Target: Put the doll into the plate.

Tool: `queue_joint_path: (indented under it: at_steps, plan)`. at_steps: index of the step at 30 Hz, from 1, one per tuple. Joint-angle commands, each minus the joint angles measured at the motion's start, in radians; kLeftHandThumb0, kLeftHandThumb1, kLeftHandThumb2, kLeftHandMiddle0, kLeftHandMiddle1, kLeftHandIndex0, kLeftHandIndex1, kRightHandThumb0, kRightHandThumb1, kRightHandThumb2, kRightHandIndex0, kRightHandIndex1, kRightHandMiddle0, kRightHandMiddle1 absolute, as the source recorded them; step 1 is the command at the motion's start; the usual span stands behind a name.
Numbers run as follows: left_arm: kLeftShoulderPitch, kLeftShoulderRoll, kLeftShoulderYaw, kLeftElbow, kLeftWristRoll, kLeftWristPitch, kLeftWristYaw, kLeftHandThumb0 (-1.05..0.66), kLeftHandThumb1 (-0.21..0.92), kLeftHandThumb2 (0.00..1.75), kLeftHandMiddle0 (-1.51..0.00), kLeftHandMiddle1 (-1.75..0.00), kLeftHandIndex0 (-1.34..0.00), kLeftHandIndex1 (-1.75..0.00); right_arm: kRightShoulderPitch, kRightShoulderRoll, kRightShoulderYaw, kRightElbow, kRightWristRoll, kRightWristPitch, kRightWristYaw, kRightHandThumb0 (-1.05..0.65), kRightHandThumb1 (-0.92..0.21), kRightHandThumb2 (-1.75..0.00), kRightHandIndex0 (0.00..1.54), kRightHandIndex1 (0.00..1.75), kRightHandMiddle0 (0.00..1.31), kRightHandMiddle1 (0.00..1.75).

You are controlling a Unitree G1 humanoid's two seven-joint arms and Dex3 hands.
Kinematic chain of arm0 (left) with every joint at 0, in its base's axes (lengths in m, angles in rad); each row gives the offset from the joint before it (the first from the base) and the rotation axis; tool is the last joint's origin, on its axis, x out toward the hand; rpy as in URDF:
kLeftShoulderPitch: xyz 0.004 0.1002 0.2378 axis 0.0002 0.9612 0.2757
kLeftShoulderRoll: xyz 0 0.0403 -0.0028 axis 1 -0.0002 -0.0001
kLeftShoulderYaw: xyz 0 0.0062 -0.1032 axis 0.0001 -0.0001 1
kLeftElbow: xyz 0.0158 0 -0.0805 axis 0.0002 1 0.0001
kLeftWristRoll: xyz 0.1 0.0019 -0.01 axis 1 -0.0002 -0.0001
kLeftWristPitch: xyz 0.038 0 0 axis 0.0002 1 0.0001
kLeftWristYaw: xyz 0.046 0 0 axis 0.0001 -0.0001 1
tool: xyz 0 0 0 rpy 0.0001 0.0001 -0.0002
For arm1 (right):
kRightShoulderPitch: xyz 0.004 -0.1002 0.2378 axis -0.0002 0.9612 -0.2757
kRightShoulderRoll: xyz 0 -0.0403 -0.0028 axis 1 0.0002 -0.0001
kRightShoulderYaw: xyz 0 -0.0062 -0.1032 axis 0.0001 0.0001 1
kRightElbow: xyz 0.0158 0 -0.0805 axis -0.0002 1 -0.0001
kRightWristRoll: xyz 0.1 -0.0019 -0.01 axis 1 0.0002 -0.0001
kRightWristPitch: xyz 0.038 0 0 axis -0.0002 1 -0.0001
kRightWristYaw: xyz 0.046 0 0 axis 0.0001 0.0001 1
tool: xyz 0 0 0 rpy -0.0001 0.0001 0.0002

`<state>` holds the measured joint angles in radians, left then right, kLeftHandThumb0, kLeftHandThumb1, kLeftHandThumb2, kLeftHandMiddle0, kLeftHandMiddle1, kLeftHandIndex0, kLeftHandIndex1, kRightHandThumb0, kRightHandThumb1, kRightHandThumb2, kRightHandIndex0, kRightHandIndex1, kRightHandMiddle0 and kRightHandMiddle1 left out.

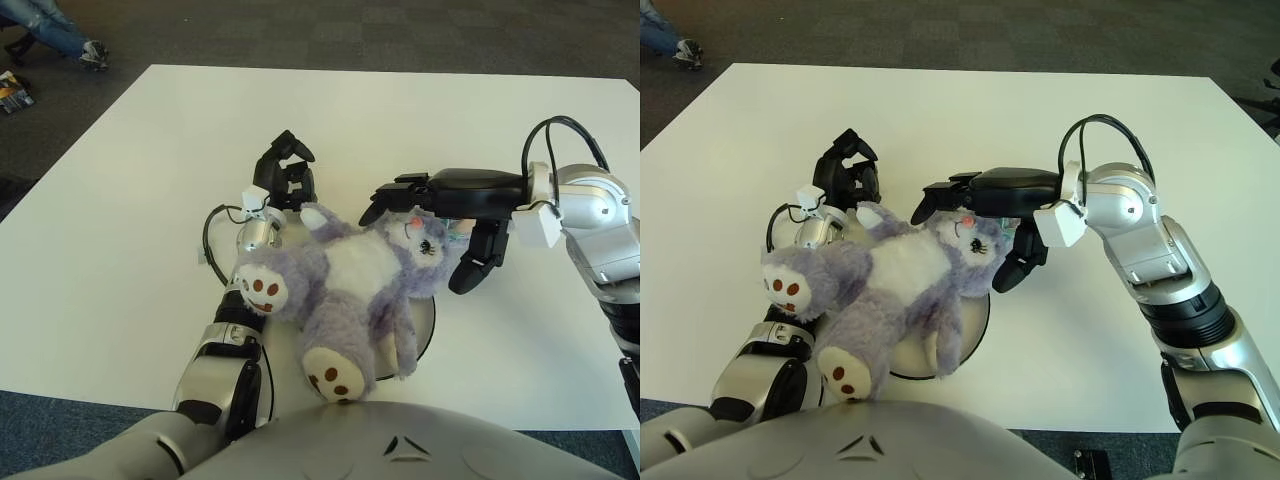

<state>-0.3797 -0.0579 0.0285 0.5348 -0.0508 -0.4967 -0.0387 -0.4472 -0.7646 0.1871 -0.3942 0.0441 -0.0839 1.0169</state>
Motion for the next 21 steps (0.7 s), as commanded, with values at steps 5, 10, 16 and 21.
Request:
queue_joint_path:
  at_steps: [5,10,16,21]
  plan:
    - [0.073,-0.02,0.0,0.004,-0.025,0.065,-0.015,-0.49,0.29,1.35,-1.23,-1.75,-0.64,-1.75,-0.083,-0.035,-0.08,0.072,0.037,0.032,0.002,-0.76,-0.44,-0.83,0.01,0.02,0.0,0.32]
    - [0.068,-0.02,0.006,0.004,-0.059,0.081,-0.05,-0.49,0.29,1.35,-1.24,-1.75,-0.63,-1.75,-0.062,-0.057,-0.119,0.055,0.021,0.109,-0.024,-0.76,-0.45,-0.82,0.02,0.02,0.0,0.4]
    - [0.065,-0.014,0.01,0.007,-0.074,0.084,-0.071,-0.49,0.29,1.35,-1.24,-1.75,-0.63,-1.75,0.042,-0.066,-0.177,0.004,-0.007,0.212,-0.101,-0.71,-0.39,-0.86,0.07,0.27,0.0,0.53]
    - [0.064,-0.01,0.015,0.005,-0.078,0.087,-0.081,-0.49,0.29,1.35,-1.24,-1.75,-0.63,-1.75,0.101,-0.033,-0.258,-0.018,-0.02,0.263,-0.214,-0.66,-0.31,-0.92,0.01,0.62,0.0,0.61]
